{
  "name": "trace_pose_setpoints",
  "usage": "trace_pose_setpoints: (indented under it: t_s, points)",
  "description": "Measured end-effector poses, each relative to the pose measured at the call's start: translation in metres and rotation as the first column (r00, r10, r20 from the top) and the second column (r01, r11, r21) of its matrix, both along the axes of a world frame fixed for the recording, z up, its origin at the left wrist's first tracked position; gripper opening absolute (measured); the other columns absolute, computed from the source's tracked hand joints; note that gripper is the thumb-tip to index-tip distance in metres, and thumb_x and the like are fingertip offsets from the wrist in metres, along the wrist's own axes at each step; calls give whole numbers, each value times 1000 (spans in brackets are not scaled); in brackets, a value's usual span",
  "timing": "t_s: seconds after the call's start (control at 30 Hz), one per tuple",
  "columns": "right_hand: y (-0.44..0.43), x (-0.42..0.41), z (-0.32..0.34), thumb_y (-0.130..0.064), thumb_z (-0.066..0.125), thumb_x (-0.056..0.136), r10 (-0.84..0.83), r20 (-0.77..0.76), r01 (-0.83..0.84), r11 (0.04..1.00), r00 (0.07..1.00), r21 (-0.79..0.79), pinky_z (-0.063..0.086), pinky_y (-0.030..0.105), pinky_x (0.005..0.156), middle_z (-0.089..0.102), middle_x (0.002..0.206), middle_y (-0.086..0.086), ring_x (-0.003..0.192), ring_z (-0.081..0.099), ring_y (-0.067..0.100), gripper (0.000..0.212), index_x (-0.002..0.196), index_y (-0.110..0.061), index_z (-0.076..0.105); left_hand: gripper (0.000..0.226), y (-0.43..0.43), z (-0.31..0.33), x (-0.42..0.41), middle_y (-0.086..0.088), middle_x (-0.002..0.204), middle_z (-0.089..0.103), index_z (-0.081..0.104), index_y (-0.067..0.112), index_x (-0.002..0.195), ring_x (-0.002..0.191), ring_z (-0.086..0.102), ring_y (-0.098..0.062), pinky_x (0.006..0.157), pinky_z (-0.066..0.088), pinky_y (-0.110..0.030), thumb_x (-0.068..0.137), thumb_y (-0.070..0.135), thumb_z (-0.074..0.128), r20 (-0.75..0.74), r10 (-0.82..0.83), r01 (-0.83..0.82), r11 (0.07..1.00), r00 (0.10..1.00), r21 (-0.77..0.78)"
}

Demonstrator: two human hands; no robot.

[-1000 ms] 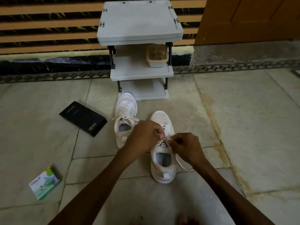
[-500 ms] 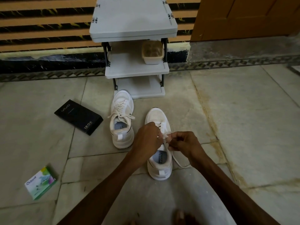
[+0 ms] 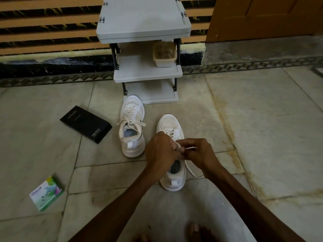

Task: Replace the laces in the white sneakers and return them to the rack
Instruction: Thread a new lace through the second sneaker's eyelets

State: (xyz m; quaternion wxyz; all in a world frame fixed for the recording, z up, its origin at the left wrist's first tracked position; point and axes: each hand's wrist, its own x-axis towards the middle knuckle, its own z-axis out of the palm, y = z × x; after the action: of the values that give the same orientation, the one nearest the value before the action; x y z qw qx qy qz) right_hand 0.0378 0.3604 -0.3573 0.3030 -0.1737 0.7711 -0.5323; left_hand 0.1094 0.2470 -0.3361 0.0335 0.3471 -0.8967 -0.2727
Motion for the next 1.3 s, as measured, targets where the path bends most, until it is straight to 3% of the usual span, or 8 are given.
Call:
trace_pose_setpoints:
  t_s: [0.13, 0.3, 0.43, 0.53, 0.67, 0.77, 1.07, 1.3]
  points:
    - [1, 0, -4, 5, 67, 84, -32, 36, 32, 999, 999, -12, 55, 18, 63, 74, 84, 8, 76, 72, 16, 17, 95, -5, 76, 18, 7, -1, 3, 4, 98, 66, 67, 14, 92, 96, 62, -14, 74, 41, -21, 77, 23, 73, -18, 45, -45, 999, 999, 16]
    - [-4, -2, -10, -4, 77, 77, 35, -237, -9, 994, 971, 109, 59, 22, 67, 74, 78, -4, 69, 71, 7, 18, 89, -17, 77, 22, 11, -2, -1, 9, 89, 63, 67, 17, 91, 84, 60, -11, 73, 44, -24, 76, 29, 77, -24, 169, -165, 981, 985, 102]
    - [-5, -7, -10, -3, 83, 70, 20, -204, 0, 995, 979, 99, 60, 28, 65, 72, 72, -2, 64, 69, 8, 20, 80, -18, 75, 7, -3, -4, -3, -2, 93, 72, 73, 19, 82, 87, 66, -20, 84, 55, -35, 85, 21, 68, 89, 257, -268, 843, 962, 466]
    - [-8, -4, -13, -9, 86, 68, 36, -288, 6, 990, 957, 141, 56, 18, 61, 69, 69, -10, 60, 65, -2, 21, 75, -22, 72, 17, -17, 2, -3, -17, 107, 70, 72, 5, 100, 98, 66, -30, 94, 53, -42, 84, 7, 68, 154, 233, -276, 702, 960, 657]
    - [-8, -8, -12, -13, 87, 68, 65, -297, -17, 986, 953, 164, 55, 15, 63, 68, 69, -12, 60, 65, -3, 20, 75, -23, 71, 12, -20, -2, -2, -6, 95, 74, 75, 20, 77, 95, 67, -25, 92, 53, -37, 84, 13, 68, 93, 136, -164, 832, 986, 530]
    - [-5, -15, -15, -3, 81, 73, 57, -242, -31, 993, 969, 111, 59, 25, 71, 73, 72, -3, 66, 69, 5, 12, 78, -13, 75, 12, -15, -4, -1, 2, 89, 75, 79, 22, 83, 89, 68, -18, 82, 54, -29, 85, 22, 67, 70, 97, -117, 901, 993, 418]
    - [-12, -20, -9, 9, 57, 71, 57, -401, 0, 990, 914, 139, 58, 38, 60, 65, 67, -4, 61, 63, 11, 24, 68, -15, 62, 8, -24, -4, -1, 5, 89, 75, 79, 25, 83, 89, 67, -15, 79, 53, -27, 82, 23, 71, 83, -39, 9, 945, 996, 328]
    - [0, -40, 8, 7, 67, 78, 222, -206, -177, 960, 953, 216, 61, 34, 66, 71, 73, 4, 66, 70, 21, 16, 78, -9, 70, 13, -22, -4, -3, 0, 86, 75, 78, 21, 81, 87, 67, -19, 68, 42, -21, 82, 14, 68, 105, -78, 46, 959, 991, 280]
